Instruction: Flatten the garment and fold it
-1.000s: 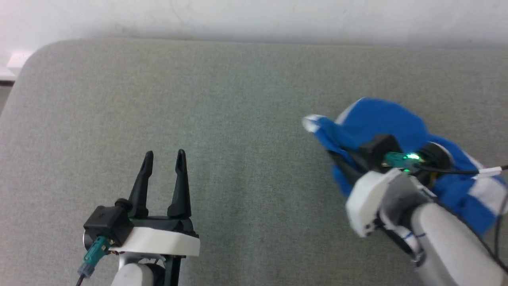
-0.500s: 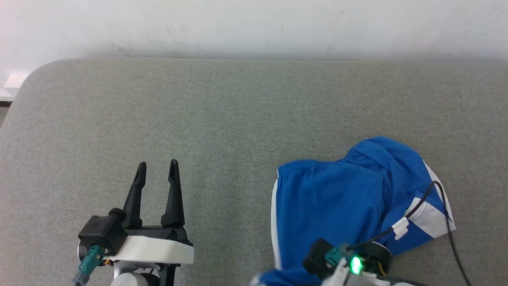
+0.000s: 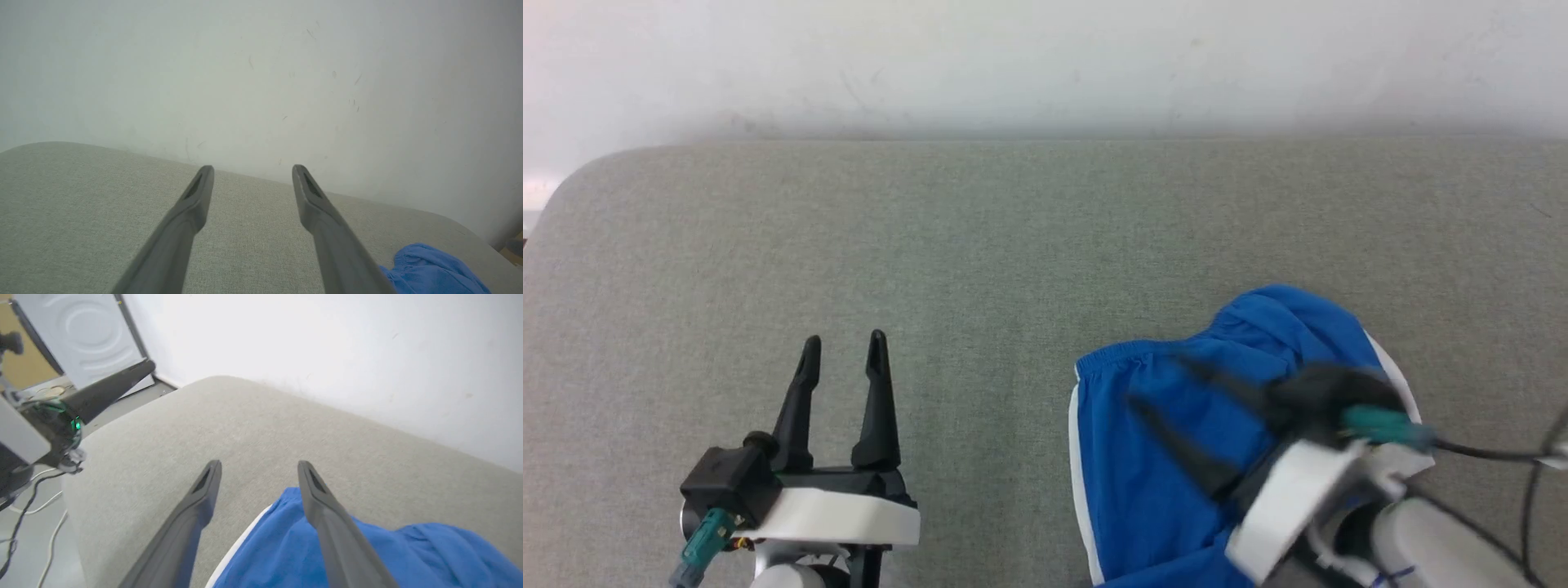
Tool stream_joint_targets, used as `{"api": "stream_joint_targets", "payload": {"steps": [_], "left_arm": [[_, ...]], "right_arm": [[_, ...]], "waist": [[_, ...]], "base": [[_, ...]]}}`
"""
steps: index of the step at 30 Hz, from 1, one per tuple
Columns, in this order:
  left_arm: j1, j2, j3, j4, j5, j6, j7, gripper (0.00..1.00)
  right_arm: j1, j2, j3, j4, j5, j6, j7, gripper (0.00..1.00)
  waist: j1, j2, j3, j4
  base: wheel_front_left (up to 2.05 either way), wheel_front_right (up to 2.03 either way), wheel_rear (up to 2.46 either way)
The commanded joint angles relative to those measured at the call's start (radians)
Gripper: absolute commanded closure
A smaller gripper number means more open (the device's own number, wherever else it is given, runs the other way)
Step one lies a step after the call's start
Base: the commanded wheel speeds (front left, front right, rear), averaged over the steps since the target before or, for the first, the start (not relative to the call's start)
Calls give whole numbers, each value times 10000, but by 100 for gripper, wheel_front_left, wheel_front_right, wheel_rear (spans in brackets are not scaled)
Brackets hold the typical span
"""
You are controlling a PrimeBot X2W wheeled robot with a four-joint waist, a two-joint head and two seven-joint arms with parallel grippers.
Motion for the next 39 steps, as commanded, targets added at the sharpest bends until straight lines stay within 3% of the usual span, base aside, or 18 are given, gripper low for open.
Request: {"api": "stream_joint_targets", "payload": {"steps": [1, 4, 9, 13, 20, 26, 33, 39], "left_arm": [[139, -7, 55, -83, 70, 21, -47, 0], [238, -7, 112, -278, 212, -32, -47, 0], [531, -7, 211, -552, 417, -257, -47, 0], [826, -7, 210, -708, 462, -360, -47, 0], [870, -7, -1, -625, 689, -549, -47, 0], [-317, 275, -953, 146, 1139, -1056, 194, 0], [-2966, 1117, -2872, 1483, 987, -1302, 2917, 0], [-4575, 1634, -4605, 2814, -93, -1312, 5576, 0]], "right_arm": [[319, 278, -703, -89, -503, -7, -591, 0], [923, 957, -2468, -313, -1967, -7, -1724, 0], [2389, 2772, -5326, -760, -4398, -7, -3245, 0], [3445, 3343, -6490, -813, -5244, -7, -3914, 0], [3857, 3382, -6775, -403, -4465, -7, -4301, 0], [3519, 3383, -6916, -352, -4526, -7, -4386, 0], [3277, 3384, -6807, -271, -4539, -7, -4425, 0], [3166, 3385, -6730, -95, -4511, -7, -4439, 0]], "waist": [[1, 0, -57, -68], [1, 0, -46, -138], [1, 0, 66, -297], [1, 0, 131, -428], [1, 0, 161, -686], [1, 0, 294, -801], [1, 0, 810, -1025], [1, 0, 1178, -1205]], "base": [[0, 0, 0], [0, 0, 0], [0, 0, 0], [0, 0, 0], [0, 0, 0], [0, 0, 0], [0, 0, 0], [0, 0, 0]]}}
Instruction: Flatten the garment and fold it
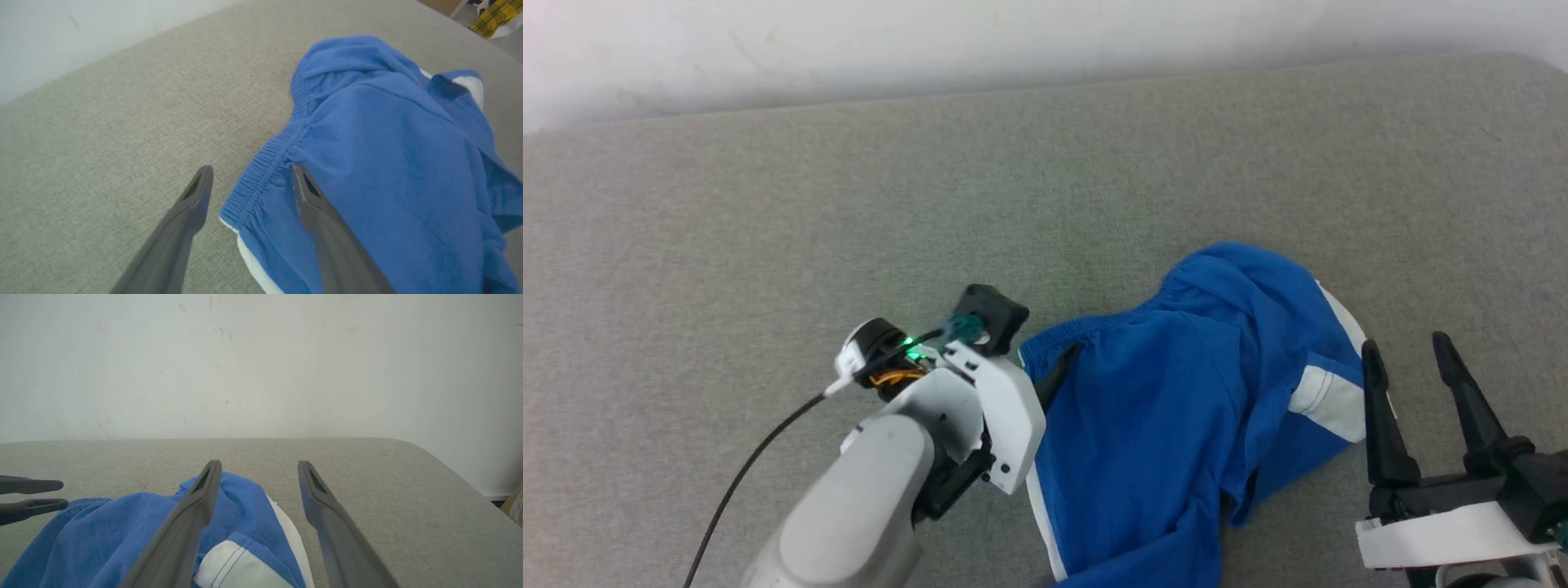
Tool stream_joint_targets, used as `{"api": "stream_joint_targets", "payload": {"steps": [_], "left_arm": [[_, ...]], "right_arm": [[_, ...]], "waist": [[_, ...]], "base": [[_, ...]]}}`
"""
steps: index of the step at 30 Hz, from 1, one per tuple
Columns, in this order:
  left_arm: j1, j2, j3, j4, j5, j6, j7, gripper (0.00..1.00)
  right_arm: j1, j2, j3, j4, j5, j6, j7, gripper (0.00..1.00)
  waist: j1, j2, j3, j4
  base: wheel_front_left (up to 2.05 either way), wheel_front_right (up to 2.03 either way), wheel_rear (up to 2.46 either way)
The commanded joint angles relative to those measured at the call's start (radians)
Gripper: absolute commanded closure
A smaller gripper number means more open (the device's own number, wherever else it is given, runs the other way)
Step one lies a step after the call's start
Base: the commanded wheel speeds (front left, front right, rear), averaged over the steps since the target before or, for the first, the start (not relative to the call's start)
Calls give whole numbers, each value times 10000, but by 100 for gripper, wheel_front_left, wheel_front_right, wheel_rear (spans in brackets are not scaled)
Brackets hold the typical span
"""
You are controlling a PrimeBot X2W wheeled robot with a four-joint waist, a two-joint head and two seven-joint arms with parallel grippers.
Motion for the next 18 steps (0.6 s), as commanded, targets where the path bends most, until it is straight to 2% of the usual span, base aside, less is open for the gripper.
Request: {"api": "stream_joint_targets", "payload": {"steps": [1, 10, 11, 12, 13, 15, 18], "left_arm": [[-261, 98, -130, 150, -125, -64, 246, 0], [-1204, 191, -964, 1630, -823, -66, 2815, 0], [-1235, 203, -1140, 1741, -947, -66, 3166, 27], [-1265, 215, -1318, 1774, -1115, -66, 3435, 67], [-1303, 237, -1453, 1758, -1267, -66, 3596, 100], [-1371, 291, -1712, 1618, -1558, -66, 3670, 100], [-1468, 232, -1489, 1446, -1824, -52, 3067, 100]], "right_arm": [[-135, 29, 51, 8, -7, -9, -64, 0], [-384, 29, 70, 86, 27, -9, -77, 0], [-411, 29, 88, 110, 34, -9, -78, 0], [-438, 29, 103, 133, 40, -9, -80, 0], [-466, 29, 110, 157, 45, -9, -82, 0], [-519, 29, 103, 208, 59, -9, -86, 0], [-572, 29, 59, 275, 83, -9, -91, 0]], "waist": [[-1, 0, 193, -129], [-1, 0, 638, -260], [-1, 0, 663, -272], [-1, 0, 681, -279], [-1, 0, 695, -280], [-1, 0, 703, -263], [-1, 0, 661, -140]], "base": [[0, 0, 0], [0, 0, 0], [0, 0, 0], [0, 0, 0], [0, 0, 0], [0, 0, 0], [0, 0, 0]]}}
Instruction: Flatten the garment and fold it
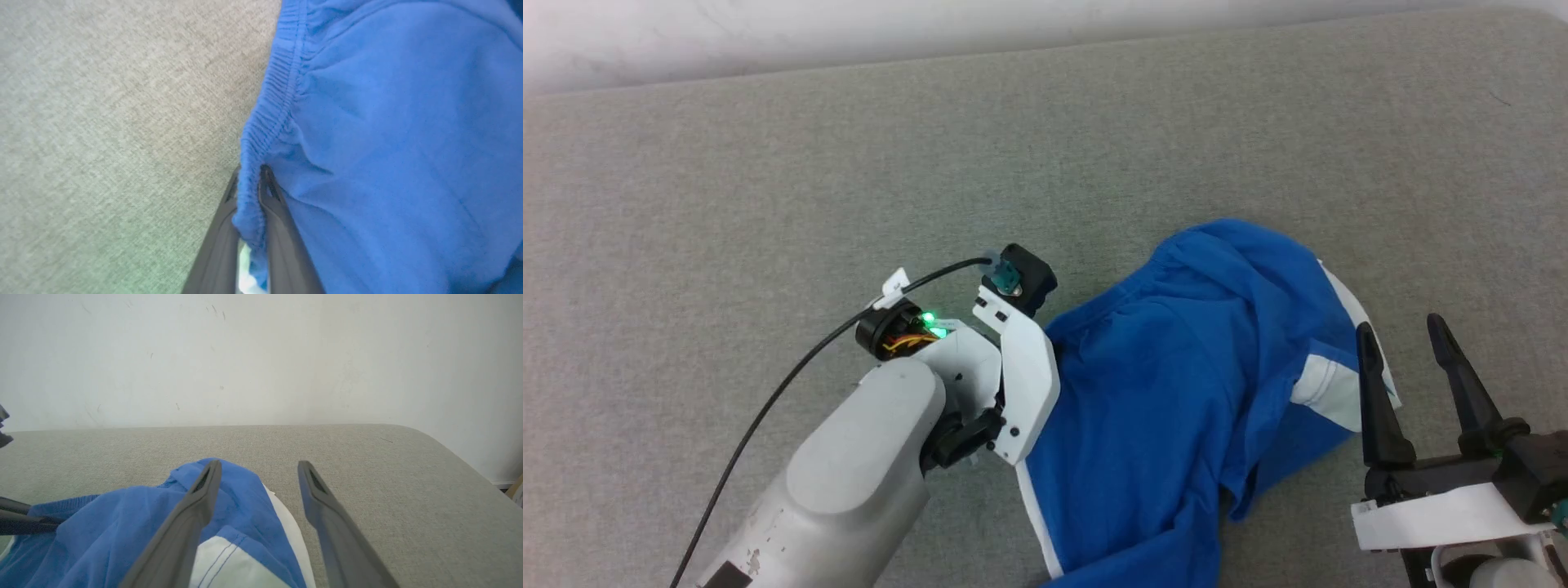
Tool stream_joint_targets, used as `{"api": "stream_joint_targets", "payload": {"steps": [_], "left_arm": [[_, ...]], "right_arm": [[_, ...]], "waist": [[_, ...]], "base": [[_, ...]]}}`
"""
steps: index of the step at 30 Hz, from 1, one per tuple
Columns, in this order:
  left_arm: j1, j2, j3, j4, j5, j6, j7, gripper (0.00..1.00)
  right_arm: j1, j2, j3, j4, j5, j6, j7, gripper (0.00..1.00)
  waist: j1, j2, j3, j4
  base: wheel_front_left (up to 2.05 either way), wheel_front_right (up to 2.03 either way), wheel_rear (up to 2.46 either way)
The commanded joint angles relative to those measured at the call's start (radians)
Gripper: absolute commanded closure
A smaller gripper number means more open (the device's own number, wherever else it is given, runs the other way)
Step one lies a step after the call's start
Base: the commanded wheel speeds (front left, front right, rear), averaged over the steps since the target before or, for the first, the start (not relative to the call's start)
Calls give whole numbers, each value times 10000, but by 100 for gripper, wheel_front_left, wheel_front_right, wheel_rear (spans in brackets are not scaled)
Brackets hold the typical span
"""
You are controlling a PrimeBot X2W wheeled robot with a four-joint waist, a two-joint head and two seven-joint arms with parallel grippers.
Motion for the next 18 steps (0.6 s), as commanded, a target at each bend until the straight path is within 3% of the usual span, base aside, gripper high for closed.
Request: {"api": "stream_joint_targets", "payload": {"steps": [1, 6, 8, 15, 18], "left_arm": [[299, -24, 54, 136, -89, 33, -254, 100], [176, -358, 1129, -72, -599, 646, -1576, 100], [216, -428, 2079, -303, -1126, 1152, -2268, 100], [1612, 312, 4215, -862, -1675, 2580, -3920, 100], [2388, 532, 4628, -974, -1684, 2955, -4329, 100]], "right_arm": [[-142, 28, -25, 27, 44, -9, -77, 0], [-169, 28, -41, 18, -35, -9, -68, 0], [-182, 28, -73, 8, -86, -9, -22, 0], [-137, 28, -82, -7, -111, -9, 55, 0], [-101, 28, -91, 4, -112, -9, 73, 0]], "waist": [[0, -1, -54, 117], [0, -1, -182, 404], [0, -1, -266, 622], [0, -1, -318, 899], [0, -1, -311, 925]], "base": [[0, 0, 0], [0, 0, 0], [0, 0, 0], [0, 0, 0], [0, 0, 0]]}}
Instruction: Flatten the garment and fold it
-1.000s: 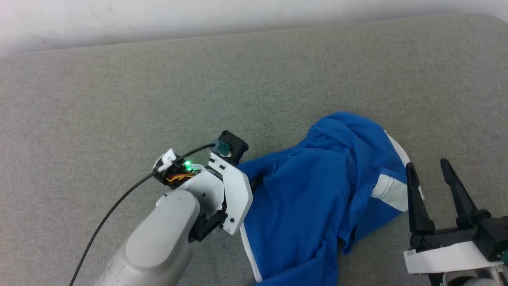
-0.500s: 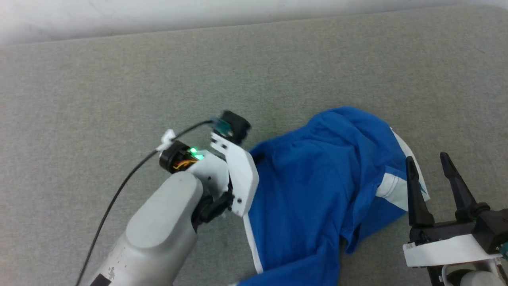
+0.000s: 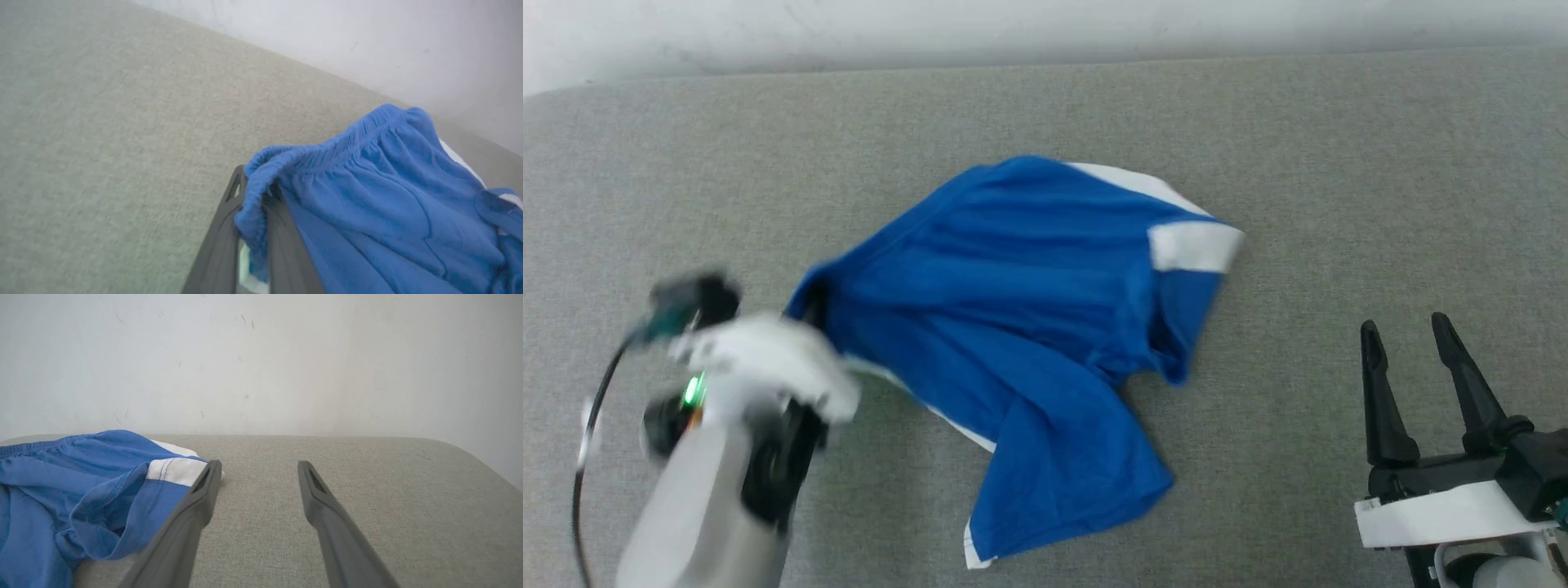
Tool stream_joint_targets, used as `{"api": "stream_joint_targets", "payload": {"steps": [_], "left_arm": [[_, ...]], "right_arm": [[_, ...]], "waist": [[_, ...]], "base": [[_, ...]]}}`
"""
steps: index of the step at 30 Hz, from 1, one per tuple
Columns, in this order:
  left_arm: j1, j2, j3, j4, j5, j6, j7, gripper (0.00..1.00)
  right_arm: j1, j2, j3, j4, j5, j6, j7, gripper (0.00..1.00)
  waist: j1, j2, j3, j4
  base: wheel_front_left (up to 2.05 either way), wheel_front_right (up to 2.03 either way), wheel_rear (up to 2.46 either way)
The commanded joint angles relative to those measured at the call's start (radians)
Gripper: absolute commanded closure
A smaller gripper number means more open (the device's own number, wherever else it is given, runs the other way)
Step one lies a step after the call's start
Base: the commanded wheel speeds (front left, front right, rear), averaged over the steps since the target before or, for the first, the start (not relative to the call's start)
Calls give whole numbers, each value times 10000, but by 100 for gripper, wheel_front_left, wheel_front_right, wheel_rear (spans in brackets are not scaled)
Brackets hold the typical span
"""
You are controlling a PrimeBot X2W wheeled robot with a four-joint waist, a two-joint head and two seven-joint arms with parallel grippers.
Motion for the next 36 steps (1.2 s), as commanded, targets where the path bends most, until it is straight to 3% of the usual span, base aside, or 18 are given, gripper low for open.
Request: {"api": "stream_joint_targets", "payload": {"steps": [1, 5, 10, 11, 12, 22, 29, 36], "left_arm": [[657, 50, 236, -105, -78, 228, -283, 100], [2355, -257, 686, -547, -511, 543, -865, 100], [3303, -878, 815, -1045, -976, 446, -1422, 100], [3302, -918, 831, -1127, -951, 411, -1598, 60], [3254, -923, 822, -1229, -883, 342, -1786, 0], [2957, -641, 808, -3468, 412, -1372, -4356, 0], [4049, -1922, 2425, -5575, 3543, -1610, -4482, 0], [4654, -2297, 2674, -5438, 4046, -2025, -4484, 0]], "right_arm": [[-46, 26, -12, 6, -73, -9, 32, 0], [6, 26, -72, 36, -78, -9, 53, 0], [8, 26, -24, 27, -129, -9, 155, 0], [-6, 26, -6, 17, -143, -9, 177, 0], [-18, 26, 16, 1, -157, -9, 200, 0], [93, 26, 88, -92, -195, -9, 275, 0], [377, 26, 192, -87, -103, -9, 253, 0], [464, 26, 1103, -508, -332, -9, 752, 0]], "waist": [[0, -1, 2, 19], [0, -1, 10, 68], [0, -1, -13, 207], [0, -1, -28, 230], [0, -1, -42, 243], [0, -1, -317, -19], [0, -1, -340, -152], [0, -1, -408, 154]], "base": [[0, 0, 0], [0, 0, 0], [0, 0, 0], [0, 0, 0], [0, 0, 0], [0, 0, 0], [0, 0, 0], [0, 0, 0]]}}
